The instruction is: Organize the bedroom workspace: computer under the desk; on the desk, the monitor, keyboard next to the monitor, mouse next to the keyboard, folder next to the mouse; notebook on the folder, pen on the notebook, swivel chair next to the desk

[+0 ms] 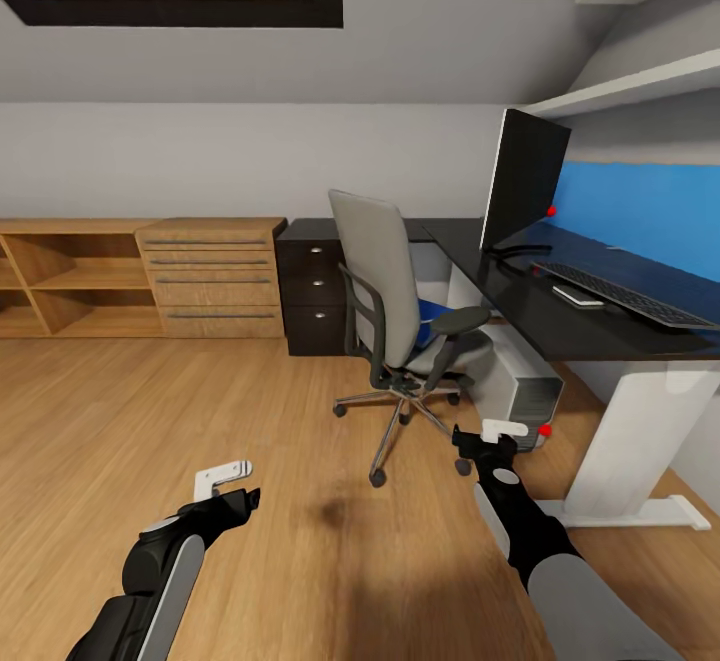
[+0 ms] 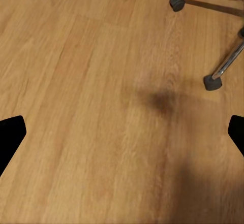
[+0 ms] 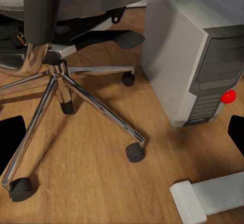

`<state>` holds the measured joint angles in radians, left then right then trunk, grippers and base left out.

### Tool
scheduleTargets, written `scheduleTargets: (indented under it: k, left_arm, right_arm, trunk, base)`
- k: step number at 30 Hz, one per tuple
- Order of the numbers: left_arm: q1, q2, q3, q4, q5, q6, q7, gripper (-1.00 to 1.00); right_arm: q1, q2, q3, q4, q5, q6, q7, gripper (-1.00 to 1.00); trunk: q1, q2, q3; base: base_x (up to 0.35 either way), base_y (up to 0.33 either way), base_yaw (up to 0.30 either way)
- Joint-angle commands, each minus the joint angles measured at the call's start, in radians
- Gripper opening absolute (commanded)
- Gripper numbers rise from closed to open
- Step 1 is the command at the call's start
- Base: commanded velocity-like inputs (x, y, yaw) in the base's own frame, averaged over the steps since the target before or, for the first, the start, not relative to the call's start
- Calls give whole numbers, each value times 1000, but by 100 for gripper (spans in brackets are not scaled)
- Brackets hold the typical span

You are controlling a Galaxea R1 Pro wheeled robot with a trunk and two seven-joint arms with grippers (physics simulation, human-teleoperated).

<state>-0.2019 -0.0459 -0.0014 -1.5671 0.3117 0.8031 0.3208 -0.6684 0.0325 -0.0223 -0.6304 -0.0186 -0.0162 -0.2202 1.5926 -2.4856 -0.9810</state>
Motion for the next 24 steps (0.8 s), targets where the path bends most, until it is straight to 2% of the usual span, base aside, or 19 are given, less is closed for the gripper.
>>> scheduleTargets:
  k: [1, 6, 16, 24]
  left_arm:
    - [-1, 0, 0, -1, 11, 3, 9, 100]
    - [-1, 2, 1, 9, 12, 1, 6, 100]
    - [-1, 1, 0, 30, 11, 1, 5, 100]
    - [-1, 0, 0, 31, 10, 1, 5, 100]
  right_arm:
    - [0, 1, -2, 0, -2, -2, -1, 100]
    - [0, -2, -3, 0, 0, -5, 0, 100]
    - [3, -8, -4, 7, 2, -58, -1, 100]
    - [9, -8, -4, 9, 3, -102, -2, 100]
  trunk:
    - [0, 0, -1]
    - [0, 0, -1]
    - [0, 0, -1]
    - [0, 0, -1]
  base:
    - [0, 0, 0]
    - [1, 0, 0]
    - [224, 0, 0]
    - [112, -20, 0]
